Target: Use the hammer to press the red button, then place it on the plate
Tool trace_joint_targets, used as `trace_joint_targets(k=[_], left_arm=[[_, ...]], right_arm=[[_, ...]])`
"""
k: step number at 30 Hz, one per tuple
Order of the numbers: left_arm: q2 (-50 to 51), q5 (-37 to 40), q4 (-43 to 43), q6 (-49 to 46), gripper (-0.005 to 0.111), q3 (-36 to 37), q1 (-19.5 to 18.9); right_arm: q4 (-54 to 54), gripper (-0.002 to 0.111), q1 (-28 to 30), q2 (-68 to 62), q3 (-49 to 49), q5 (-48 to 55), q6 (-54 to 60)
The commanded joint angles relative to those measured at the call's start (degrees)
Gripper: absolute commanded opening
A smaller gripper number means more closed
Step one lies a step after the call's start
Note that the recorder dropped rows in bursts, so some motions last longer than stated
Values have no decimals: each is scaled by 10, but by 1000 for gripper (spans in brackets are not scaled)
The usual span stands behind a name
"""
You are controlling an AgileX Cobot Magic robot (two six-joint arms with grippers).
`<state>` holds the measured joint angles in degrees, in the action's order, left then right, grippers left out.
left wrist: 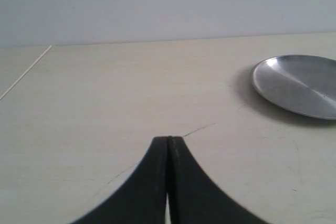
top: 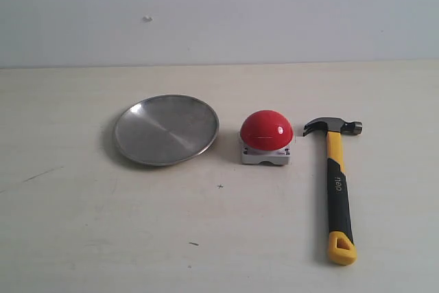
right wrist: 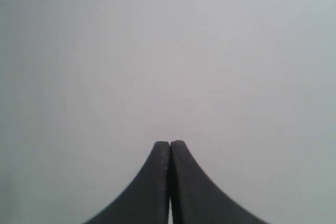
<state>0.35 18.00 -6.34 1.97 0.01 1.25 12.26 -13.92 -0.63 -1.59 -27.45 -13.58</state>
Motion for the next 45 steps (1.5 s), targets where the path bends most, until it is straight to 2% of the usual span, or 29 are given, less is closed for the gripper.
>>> trace_joint_targets(k=[1, 5, 10, 14, 18, 23, 27, 29, 32, 33, 34, 38, 40, 43, 44, 45], left_arm=[[-3, -2, 0, 0, 0, 0, -1], [-3, -2, 0, 0, 0, 0, -1], [-3, -2, 0, 0, 0, 0, -1], [-3, -2, 0, 0, 0, 0, -1], [-3, -2, 0, 0, 0, 0, -1], [-3, -2, 0, 0, 0, 0, -1], [-3, -2, 0, 0, 0, 0, -1], [-3, -2, 0, 0, 0, 0, -1], [-3, -2, 0, 0, 0, 0, -1], [-3, -2, 0, 0, 0, 0, -1], [-3, -2, 0, 0, 0, 0, -1], [-3, -2, 0, 0, 0, 0, -1], [-3, -2, 0, 0, 0, 0, -1], [-3, -1, 0, 0, 0, 0, -1], [-3, -1, 0, 0, 0, 0, -1], [-3, -1, 0, 0, 0, 0, -1]], right_arm=[[201, 0, -1, -68, -76, 24, 243], [364, 0, -1, -202, -162, 70, 434], [530, 0, -1, -425, -296, 213, 670], [574, 0, -1, -593, -365, 281, 725], [475, 0, -1, -723, -410, 284, 725], [211, 0, -1, -820, -437, 270, 739], [54, 0, 11, -849, -448, 266, 739], [33, 0, 29, -851, -456, 269, 739], [23, 0, 103, -851, -474, 314, 738], [23, 0, 117, -851, -474, 323, 727], [23, 0, 151, -851, -474, 335, 651], [26, 0, 205, -851, -484, 353, 390], [-10, 0, 233, -860, -536, 497, 256], [-174, 0, 232, -886, -616, 729, 56], [-207, 0, 232, -900, -647, 821, 29], [-211, 0, 232, -902, -653, 845, 29]])
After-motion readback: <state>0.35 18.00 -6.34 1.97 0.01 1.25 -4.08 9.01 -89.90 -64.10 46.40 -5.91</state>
